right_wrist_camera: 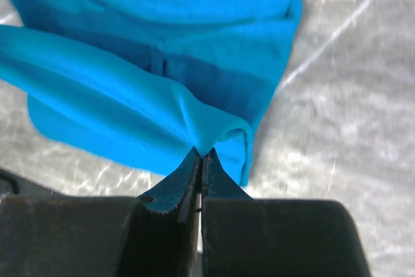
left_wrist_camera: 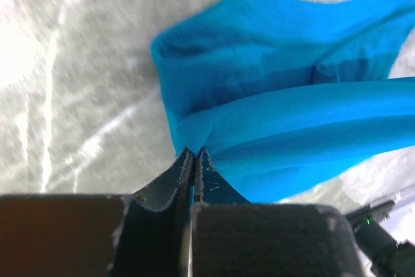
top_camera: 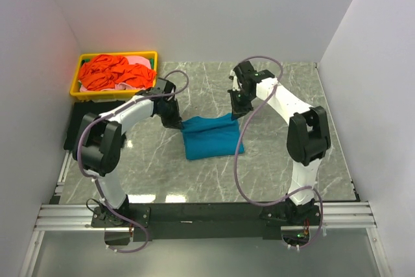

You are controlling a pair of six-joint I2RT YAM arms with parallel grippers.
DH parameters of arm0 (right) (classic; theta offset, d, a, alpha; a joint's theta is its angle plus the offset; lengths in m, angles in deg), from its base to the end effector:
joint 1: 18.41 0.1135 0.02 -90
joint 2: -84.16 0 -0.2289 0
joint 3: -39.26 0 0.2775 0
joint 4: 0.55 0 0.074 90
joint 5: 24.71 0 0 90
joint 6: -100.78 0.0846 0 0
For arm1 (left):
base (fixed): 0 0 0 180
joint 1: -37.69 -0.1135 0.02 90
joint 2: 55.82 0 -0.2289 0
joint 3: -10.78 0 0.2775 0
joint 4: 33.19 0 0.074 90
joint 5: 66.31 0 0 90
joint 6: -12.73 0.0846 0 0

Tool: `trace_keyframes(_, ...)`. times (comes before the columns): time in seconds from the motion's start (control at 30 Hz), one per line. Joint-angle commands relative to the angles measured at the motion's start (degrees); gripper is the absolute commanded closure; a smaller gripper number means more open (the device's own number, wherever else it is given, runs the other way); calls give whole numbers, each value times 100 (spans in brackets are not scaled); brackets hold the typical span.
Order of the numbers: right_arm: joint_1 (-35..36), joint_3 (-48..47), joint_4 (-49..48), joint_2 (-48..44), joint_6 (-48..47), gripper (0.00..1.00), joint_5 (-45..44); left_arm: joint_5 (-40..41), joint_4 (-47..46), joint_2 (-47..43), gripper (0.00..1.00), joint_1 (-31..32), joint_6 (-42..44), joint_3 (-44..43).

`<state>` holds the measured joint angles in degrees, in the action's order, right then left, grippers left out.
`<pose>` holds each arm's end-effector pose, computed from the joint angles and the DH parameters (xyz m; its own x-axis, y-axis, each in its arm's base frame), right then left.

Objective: Fold and stack the t-shirts
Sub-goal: Fold the tshirt

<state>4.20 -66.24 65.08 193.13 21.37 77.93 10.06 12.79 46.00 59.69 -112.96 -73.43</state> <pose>0.3873 0.1813 0.1669 -0.9299 -0.1930 -0.3131 -0.2811 0.9219 0.2665 0.3642 -0.1687 0.1137 -0.9435 -0.2303 -0.2381 -0.1099 0.8957 -0.4309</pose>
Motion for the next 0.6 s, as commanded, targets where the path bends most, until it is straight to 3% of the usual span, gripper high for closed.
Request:
trace_keyframes(0.0,-116,-191,-559,247,-162,100,-78,334,-413,127,94,-108,-18,-140)
trace_keyframes(0.23,-231,125,-1297,424,-145,93,-69,484,-633,224,85,-134,-158,-79)
trace_keyframes(0.3,-266,187,-1438,354,-49,84,-174,562,-660,145,72,-134,-185,-61)
trace_keyframes(0.33,-275,187,-1517,266,4,78,-227,606,-660,119,61,-134,-193,-70)
trace_keyframes(0.4,-301,213,-1596,134,170,72,-341,686,-660,-4,50,-134,-211,-105)
trace_keyframes(0.57,-284,757,-2272,-858,382,63,-675,1028,-871,-714,12,-126,-281,35)
